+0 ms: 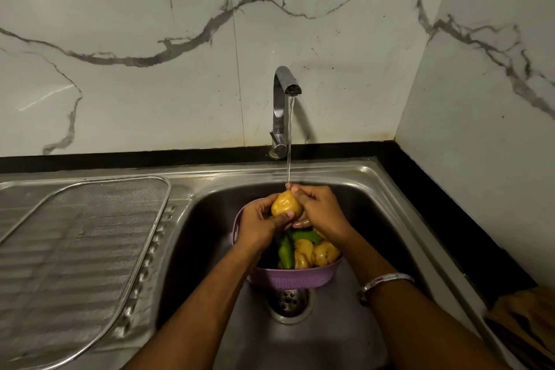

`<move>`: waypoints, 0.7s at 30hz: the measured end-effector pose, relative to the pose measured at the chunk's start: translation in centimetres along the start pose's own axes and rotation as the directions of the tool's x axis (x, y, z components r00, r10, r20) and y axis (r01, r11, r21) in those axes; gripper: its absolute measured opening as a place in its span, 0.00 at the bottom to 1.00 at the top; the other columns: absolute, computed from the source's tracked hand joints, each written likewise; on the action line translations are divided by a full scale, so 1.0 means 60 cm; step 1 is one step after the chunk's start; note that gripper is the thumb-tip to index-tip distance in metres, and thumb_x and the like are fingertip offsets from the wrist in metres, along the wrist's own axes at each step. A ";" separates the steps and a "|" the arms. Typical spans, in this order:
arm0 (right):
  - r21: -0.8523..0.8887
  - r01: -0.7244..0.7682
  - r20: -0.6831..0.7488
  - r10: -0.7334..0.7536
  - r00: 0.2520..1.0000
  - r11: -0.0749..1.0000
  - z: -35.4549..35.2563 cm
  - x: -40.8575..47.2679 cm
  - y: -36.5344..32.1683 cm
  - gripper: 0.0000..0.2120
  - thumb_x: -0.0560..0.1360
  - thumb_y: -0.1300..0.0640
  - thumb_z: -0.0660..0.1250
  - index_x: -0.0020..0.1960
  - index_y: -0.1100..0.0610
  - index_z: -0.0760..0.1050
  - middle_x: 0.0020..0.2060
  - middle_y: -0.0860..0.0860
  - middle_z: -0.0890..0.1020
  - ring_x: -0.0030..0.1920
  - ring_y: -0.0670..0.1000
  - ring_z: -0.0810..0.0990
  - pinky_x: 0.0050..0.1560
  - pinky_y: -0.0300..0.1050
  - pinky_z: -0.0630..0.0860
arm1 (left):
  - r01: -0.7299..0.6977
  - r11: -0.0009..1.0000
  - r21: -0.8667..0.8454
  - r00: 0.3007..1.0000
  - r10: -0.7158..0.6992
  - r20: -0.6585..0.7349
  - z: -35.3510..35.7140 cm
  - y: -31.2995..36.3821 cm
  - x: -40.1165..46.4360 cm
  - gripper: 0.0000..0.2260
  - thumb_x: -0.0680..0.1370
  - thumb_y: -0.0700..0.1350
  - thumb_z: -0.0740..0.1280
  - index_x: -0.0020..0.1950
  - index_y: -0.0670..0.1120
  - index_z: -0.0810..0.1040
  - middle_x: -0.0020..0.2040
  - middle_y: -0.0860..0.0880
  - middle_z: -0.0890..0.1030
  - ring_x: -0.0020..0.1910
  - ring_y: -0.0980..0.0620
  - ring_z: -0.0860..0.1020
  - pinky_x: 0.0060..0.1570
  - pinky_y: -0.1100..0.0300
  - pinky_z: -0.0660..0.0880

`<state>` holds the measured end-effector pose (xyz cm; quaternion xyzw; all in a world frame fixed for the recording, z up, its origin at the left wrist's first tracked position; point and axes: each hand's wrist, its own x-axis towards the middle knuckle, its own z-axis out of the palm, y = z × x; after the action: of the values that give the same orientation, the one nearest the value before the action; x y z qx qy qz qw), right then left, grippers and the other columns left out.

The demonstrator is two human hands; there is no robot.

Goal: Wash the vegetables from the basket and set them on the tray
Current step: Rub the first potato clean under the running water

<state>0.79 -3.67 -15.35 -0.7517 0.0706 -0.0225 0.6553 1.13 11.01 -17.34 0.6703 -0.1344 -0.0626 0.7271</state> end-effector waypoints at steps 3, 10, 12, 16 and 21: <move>0.031 -0.026 -0.003 0.026 1.000 0.999 0.004 -0.003 -0.003 0.14 0.82 0.54 0.66 0.67 0.51 0.79 0.55 0.54 0.84 0.45 0.56 0.86 0.38 0.48 0.85 | 0.004 1.000 -0.017 1.000 -0.004 -0.003 0.000 -0.002 0.000 0.16 0.76 0.30 0.70 0.59 0.47 0.80 0.51 0.49 0.86 0.51 0.53 0.84 0.49 0.61 0.81; 0.025 -0.016 -0.211 0.021 0.977 1.000 0.008 -0.013 -0.006 0.10 0.77 0.49 0.72 0.56 0.51 0.86 0.46 0.51 0.87 0.43 0.52 0.87 0.32 0.42 0.82 | 0.025 0.999 -0.048 1.000 -0.025 0.010 0.010 -0.009 0.001 0.18 0.75 0.32 0.72 0.64 0.44 0.80 0.56 0.44 0.85 0.57 0.45 0.84 0.56 0.50 0.81; 0.072 -0.070 -0.147 0.080 0.986 0.995 0.009 -0.012 -0.011 0.09 0.80 0.50 0.70 0.57 0.50 0.85 0.48 0.53 0.86 0.43 0.53 0.86 0.35 0.44 0.83 | 0.018 0.999 -0.049 1.000 -0.019 -0.018 0.007 -0.009 0.000 0.18 0.75 0.31 0.72 0.63 0.44 0.80 0.56 0.44 0.85 0.57 0.46 0.83 0.56 0.52 0.81; 0.192 -0.203 0.025 0.202 0.979 0.960 0.004 -0.013 -0.030 0.11 0.83 0.54 0.65 0.63 0.50 0.81 0.51 0.58 0.84 0.50 0.62 0.86 0.43 0.47 0.85 | 0.017 0.994 -0.109 0.998 -0.023 -0.058 0.002 -0.008 0.001 0.18 0.74 0.29 0.72 0.59 0.46 0.82 0.51 0.46 0.87 0.52 0.49 0.85 0.49 0.59 0.81; 0.208 -0.174 -0.145 0.207 0.968 0.963 0.007 -0.018 -0.019 0.10 0.78 0.50 0.72 0.56 0.51 0.85 0.47 0.55 0.86 0.41 0.53 0.85 0.32 0.41 0.80 | 0.100 0.980 -0.172 0.993 -0.108 -0.038 0.011 0.001 -0.008 0.18 0.75 0.29 0.71 0.62 0.42 0.80 0.49 0.48 0.87 0.48 0.51 0.85 0.48 0.58 0.83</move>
<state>-0.13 -2.96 -14.24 -0.6697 0.1944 -0.0282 0.7162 0.50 10.52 -17.27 0.6135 -0.0761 -0.0961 0.7801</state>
